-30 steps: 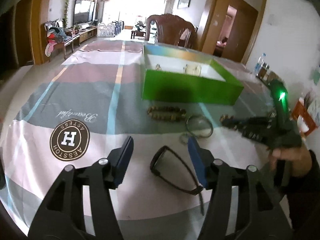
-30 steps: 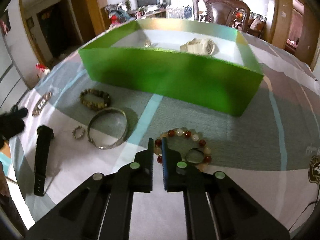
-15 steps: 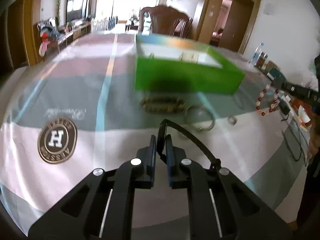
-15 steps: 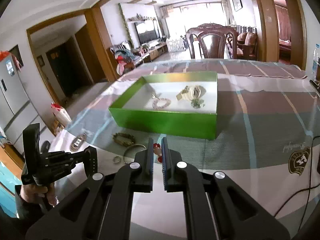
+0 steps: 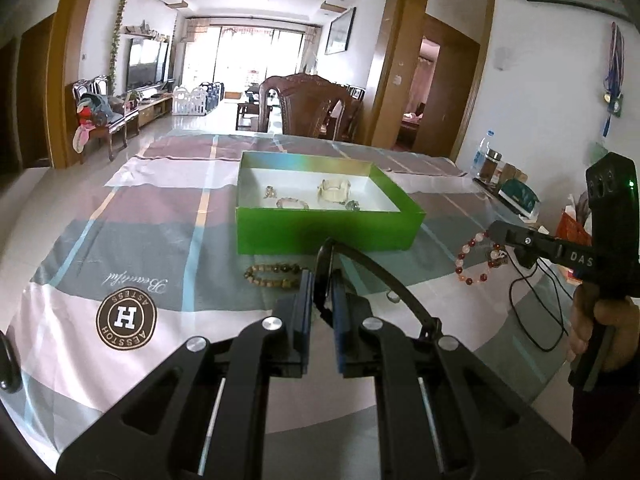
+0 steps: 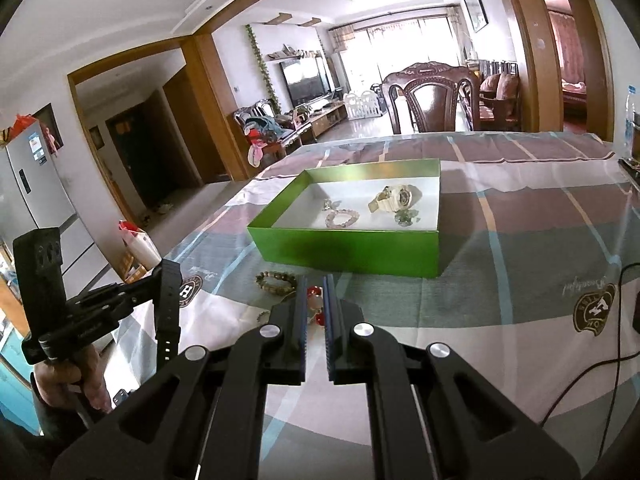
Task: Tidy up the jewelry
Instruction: 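Carry the watch and bracelet over the green box and open both tools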
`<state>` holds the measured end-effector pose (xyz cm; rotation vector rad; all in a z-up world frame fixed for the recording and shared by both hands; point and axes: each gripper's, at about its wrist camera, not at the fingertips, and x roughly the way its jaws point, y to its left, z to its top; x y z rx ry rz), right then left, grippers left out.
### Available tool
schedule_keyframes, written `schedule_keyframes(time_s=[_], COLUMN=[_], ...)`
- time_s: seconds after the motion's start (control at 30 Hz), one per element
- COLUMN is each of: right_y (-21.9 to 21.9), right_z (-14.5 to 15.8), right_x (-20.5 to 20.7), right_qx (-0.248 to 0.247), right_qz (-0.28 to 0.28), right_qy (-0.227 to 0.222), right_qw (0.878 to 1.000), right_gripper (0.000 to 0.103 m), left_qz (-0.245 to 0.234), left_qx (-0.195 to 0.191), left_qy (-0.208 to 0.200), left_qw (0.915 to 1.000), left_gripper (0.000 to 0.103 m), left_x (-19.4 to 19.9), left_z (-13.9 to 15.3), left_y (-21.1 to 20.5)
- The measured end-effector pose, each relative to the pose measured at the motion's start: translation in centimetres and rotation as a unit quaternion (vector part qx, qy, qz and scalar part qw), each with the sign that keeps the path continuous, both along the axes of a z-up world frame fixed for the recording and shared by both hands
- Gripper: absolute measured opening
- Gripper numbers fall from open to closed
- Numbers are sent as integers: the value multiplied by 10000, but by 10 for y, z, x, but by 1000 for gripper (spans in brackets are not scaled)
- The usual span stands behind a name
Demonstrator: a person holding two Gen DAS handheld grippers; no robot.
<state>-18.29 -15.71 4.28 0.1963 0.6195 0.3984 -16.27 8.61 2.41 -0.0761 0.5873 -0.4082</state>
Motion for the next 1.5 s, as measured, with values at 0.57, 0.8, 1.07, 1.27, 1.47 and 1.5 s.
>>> schedule_keyframes(time_s=[0.57,0.8,1.07,1.27,1.47,1.5], right_y=[-6,-7,-9,-11,-8,-7], right_z=[-4,-11,-13,-3,30,34], right_x=[-14,-12,-12,-4,24,30], right_qx=[38,28,36,0,-105,-119], right_qz=[18,36,29,47,67,71], right_qy=[44,112,141,18,-343,-391], right_qw=[10000,9999,9999,10000,9993,9991], right_gripper=[7,7,7,7,7,7], left_qz=[-16,-17,-20,-15,7,45], left_qx=[57,89,98,117,118,130], left_qy=[76,111,135,35,-252,-295], left_qw=[10000,9999,9999,9999,9996,9995], left_gripper=[10,10,10,10,10,10], left_x=[-6,-7,-6,3,40,50], left_z=[-3,-6,-8,2,34,40], left_y=[-7,-11,-13,-15,-20,-21])
